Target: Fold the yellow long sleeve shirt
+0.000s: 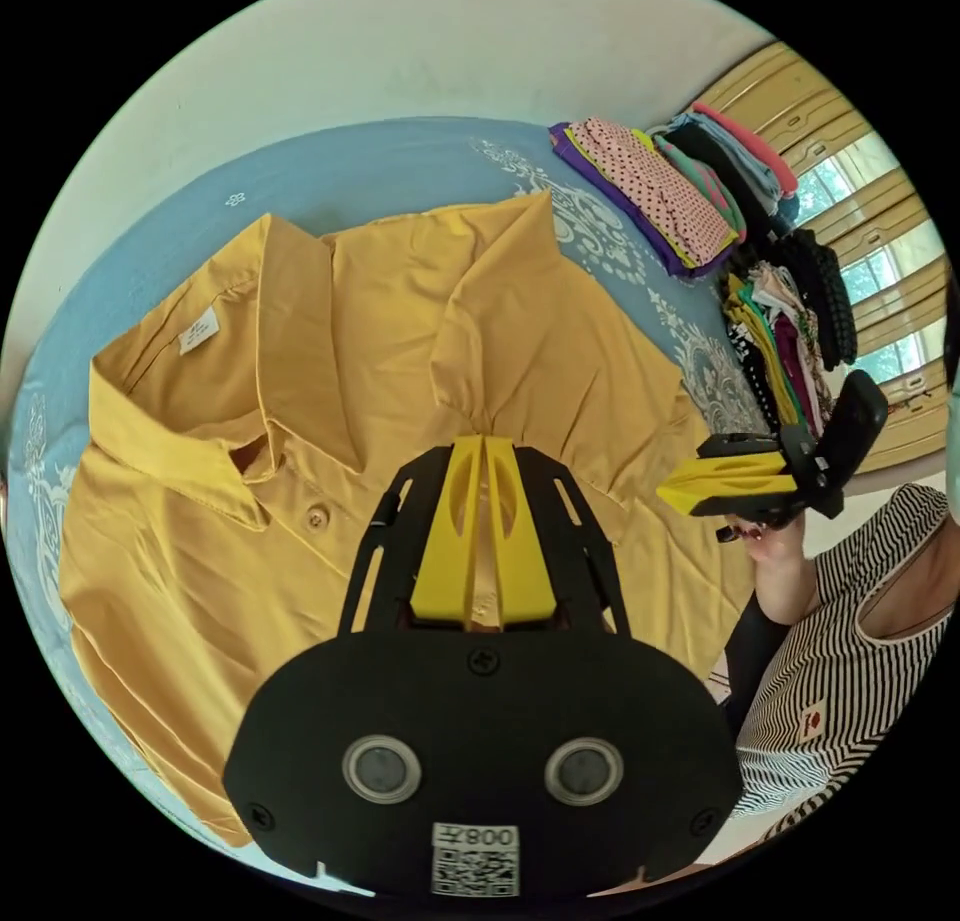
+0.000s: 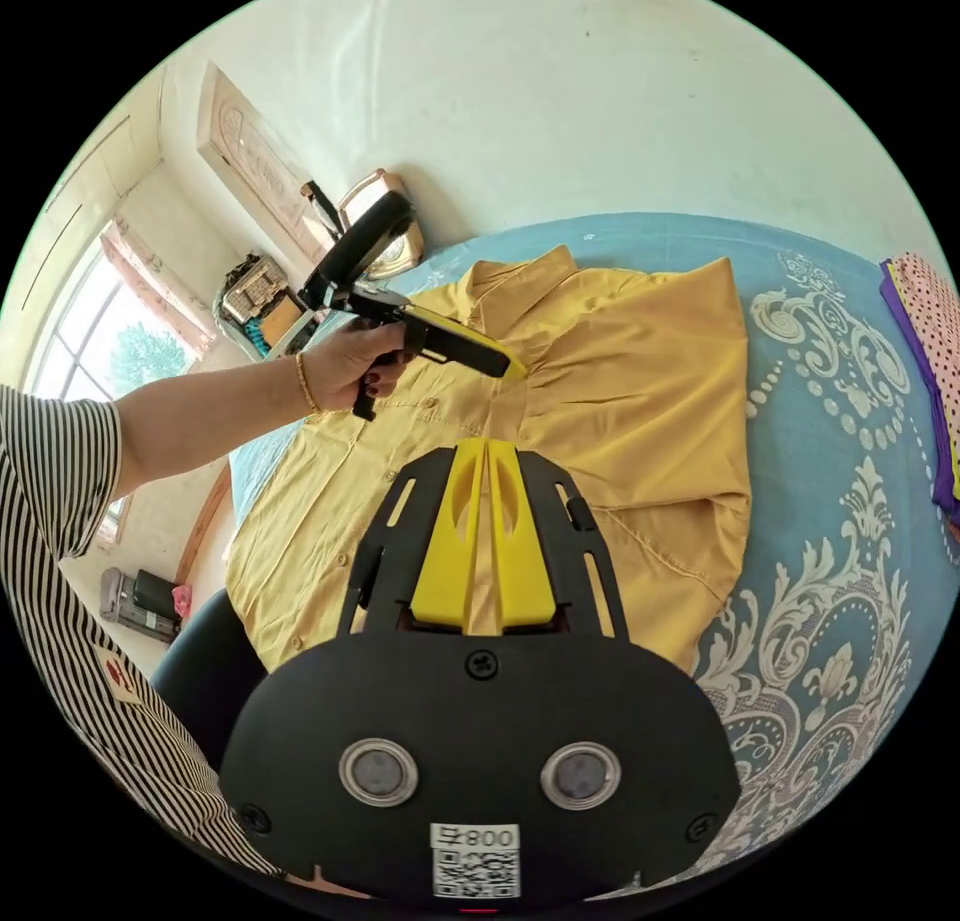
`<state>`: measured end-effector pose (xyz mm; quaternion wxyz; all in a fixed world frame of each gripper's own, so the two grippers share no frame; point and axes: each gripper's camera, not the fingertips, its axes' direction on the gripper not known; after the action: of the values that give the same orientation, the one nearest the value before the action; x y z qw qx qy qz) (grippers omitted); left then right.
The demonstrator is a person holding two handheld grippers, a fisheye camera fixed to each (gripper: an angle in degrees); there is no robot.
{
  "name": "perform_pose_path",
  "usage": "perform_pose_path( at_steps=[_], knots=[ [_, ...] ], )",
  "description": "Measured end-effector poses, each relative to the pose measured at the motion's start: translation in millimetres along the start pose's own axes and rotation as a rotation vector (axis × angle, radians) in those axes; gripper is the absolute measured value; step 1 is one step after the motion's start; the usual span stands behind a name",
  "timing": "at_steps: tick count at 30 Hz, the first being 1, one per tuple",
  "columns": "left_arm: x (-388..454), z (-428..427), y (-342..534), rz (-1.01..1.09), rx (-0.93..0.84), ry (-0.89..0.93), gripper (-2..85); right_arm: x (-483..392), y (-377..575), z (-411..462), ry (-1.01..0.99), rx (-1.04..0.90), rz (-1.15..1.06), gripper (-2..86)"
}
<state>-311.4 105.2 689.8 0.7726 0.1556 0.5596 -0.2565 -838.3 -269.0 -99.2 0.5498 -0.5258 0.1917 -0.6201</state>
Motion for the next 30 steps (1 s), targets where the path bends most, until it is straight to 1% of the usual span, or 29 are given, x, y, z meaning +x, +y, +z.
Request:
perform_pose_path(
  at_steps=[1, 4, 6, 8, 11, 12, 14, 16, 17, 21, 24, 26, 28, 29, 30],
  knots=[
    [1.4, -3.8, 0.7, -0.003, 0.023, 0.037, 0.4, 4.6, -1.8, -0.5, 0.019, -0.008, 0.016, 0.2],
    [15.1, -13.6, -9.4, 0.028, 0.1, 0.069, 0.4, 13.8, -7.9, 20.0, 0.027, -0.19, 0.037, 0.2],
    [25.8, -15.0, -25.3, 0.062, 0.123, 0.075, 0.3, 13.3, -8.0, 3.7, 0.101, -0.115, 0.052, 0.2],
    [39.0, -11.7, -52.2, 0.093, 0.138, 0.05, 0.3, 18.6, -10.7, -28.2, 0.188, 0.003, 0.077, 0.1],
    [53.3, -0.2, -86.3, 0.127, 0.135, 0.029, 0.3, 40.8, -8.9, -51.7, 0.248, 0.078, 0.166, 0.1],
    [56.2, 2.8, -92.7, 0.137, 0.126, 0.017, 0.3, 45.8, -7.7, -52.8, 0.253, 0.081, 0.184, 0.1],
    [65.1, 15.2, -113.4, 0.131, 0.082, -0.091, 0.3, 64.9, -4.7, -47.1, 0.272, 0.01, 0.253, 0.1],
    [70.2, 21.8, -122.0, 0.142, 0.057, -0.131, 0.4, 73.8, -2.4, -45.7, 0.282, -0.015, 0.29, 0.1],
    [72.0, 24.1, -124.8, 0.133, 0.042, -0.146, 0.4, 77.4, -1.3, -49.8, 0.25, 0.0, 0.305, 0.1],
    [77.8, 15.0, -118.0, 0.133, 0.045, -0.144, 0.4, 81.3, 0.2, -59.9, 0.212, 0.025, 0.332, 0.1],
    [82.4, -5.2, -102.9, 0.131, 0.112, -0.145, 0.4, 76.4, -2.5, -69.9, 0.214, 0.036, 0.331, 0.0],
    [80.3, -9.9, -97.2, 0.117, 0.095, -0.152, 0.4, 69.4, -5.6, -81.1, 0.215, 0.072, 0.322, 0.0],
    [77.9, -7.0, -93.5, 0.112, 0.037, -0.178, 0.4, 68.7, -8.0, -78.1, 0.23, 0.043, 0.324, 0.0],
    [77.8, -14.6, -86.9, 0.109, 0.053, -0.173, 0.4, 70.9, -9.5, -70.9, 0.227, -0.011, 0.329, 0.1],
    [78.2, -19.3, -83.3, 0.11, 0.057, -0.168, 0.4, 71.6, -9.9, -69.7, 0.215, -0.019, 0.33, 0.1]
  ],
)
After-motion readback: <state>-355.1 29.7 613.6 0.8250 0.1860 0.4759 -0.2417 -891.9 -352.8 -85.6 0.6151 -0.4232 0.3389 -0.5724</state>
